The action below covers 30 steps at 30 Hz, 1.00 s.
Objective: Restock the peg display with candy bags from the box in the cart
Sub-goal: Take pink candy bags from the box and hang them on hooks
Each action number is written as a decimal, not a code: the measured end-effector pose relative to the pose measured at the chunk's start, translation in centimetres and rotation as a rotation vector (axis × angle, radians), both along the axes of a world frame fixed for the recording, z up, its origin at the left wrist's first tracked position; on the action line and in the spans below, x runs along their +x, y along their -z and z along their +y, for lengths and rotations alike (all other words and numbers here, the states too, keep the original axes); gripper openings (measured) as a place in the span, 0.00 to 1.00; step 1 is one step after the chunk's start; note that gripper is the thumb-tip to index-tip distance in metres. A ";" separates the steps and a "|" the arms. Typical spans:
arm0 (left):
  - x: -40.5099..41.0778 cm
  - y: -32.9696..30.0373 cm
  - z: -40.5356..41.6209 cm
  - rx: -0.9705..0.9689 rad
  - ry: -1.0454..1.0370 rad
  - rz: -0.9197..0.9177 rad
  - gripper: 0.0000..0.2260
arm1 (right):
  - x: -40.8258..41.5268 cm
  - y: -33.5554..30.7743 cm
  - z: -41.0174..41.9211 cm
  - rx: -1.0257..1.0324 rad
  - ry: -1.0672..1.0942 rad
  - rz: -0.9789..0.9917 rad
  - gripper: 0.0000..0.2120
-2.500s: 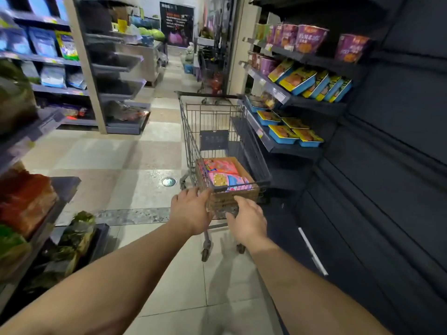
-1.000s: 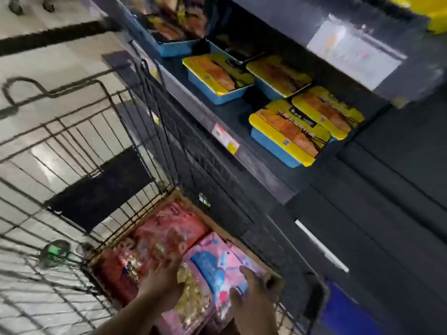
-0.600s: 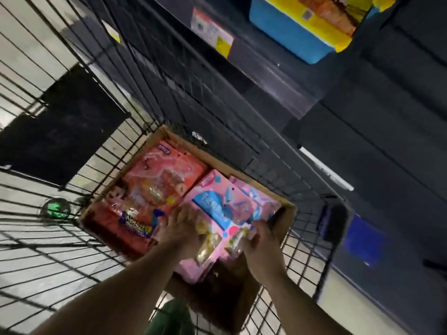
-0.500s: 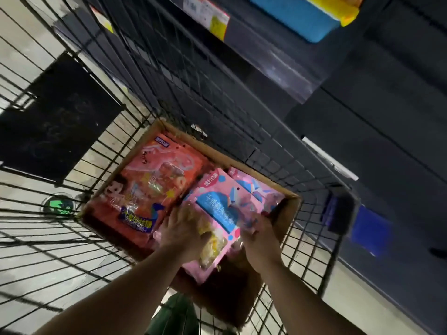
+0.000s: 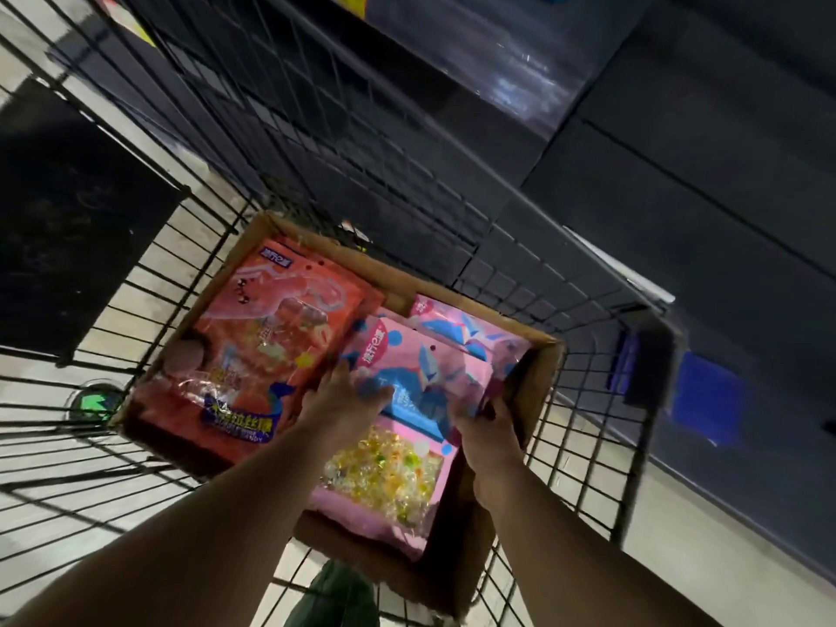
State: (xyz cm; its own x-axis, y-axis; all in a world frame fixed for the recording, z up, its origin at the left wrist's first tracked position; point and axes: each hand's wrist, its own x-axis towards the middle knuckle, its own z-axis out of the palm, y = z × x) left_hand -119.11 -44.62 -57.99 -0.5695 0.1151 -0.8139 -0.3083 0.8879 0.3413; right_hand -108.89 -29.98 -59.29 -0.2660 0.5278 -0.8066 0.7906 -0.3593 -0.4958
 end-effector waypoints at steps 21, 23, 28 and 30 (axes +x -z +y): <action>1.0 -0.3 -1.7 0.144 -0.228 0.024 0.40 | 0.7 -1.6 -2.2 0.018 0.059 0.007 0.27; 0.4 -2.5 -1.6 0.213 -0.323 0.049 0.40 | 0.7 -3.4 -1.9 0.041 -0.013 0.065 0.33; -2.0 -10.8 -0.2 0.432 -0.324 0.044 0.27 | -0.5 -12.3 0.3 0.003 -0.051 0.164 0.15; -2.3 -15.0 1.0 0.464 -0.251 0.075 0.22 | -0.5 -16.0 2.0 0.070 -0.015 0.180 0.15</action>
State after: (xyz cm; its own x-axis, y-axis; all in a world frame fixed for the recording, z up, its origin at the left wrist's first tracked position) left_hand -121.41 -43.59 -42.98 -0.6809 0.3060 -0.6654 -0.4514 0.5401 0.7103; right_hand -109.37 -27.96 -43.31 -0.4107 0.5760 -0.7067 0.6920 -0.3078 -0.6530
